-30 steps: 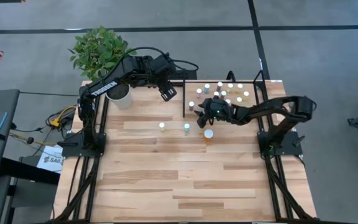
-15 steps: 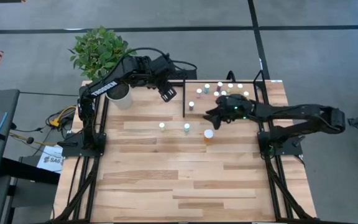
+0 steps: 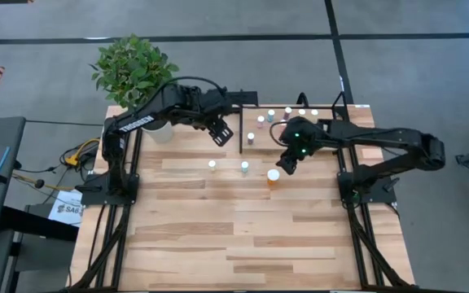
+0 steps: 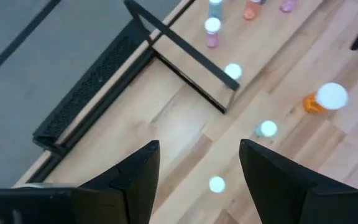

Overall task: Pick and place medicine bottles onto shelf by color
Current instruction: Put the blue pill bottle on the shelf

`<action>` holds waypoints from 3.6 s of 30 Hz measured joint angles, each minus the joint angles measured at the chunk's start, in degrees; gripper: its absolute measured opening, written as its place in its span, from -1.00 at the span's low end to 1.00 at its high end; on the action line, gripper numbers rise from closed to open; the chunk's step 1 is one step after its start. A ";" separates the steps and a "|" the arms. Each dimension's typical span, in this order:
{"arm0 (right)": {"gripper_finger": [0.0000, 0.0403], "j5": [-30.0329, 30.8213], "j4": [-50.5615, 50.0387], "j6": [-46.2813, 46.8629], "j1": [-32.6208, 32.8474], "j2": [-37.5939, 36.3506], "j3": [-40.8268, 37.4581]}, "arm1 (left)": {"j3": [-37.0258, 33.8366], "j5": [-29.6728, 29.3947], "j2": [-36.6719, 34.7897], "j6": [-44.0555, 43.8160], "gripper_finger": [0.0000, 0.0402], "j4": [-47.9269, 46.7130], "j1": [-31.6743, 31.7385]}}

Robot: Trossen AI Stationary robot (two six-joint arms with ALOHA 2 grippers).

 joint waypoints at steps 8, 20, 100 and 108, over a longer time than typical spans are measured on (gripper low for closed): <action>0.20 -0.95 -1.56 -1.89 2.21 9.52 7.02 | 0.00 -0.02 0.00 -2.95 0.04 0.00 -4.08; 0.20 1.06 4.72 -15.92 3.79 21.84 10.65 | -0.07 0.31 -0.99 -6.59 0.04 -0.02 -7.59; 0.13 12.75 24.63 -24.75 6.59 35.34 10.60 | 0.02 -7.02 -11.69 -3.61 0.04 0.02 -10.94; 0.13 12.59 23.02 -21.73 6.59 35.34 10.60 | 0.02 -6.99 -11.69 -3.61 0.04 0.02 -10.94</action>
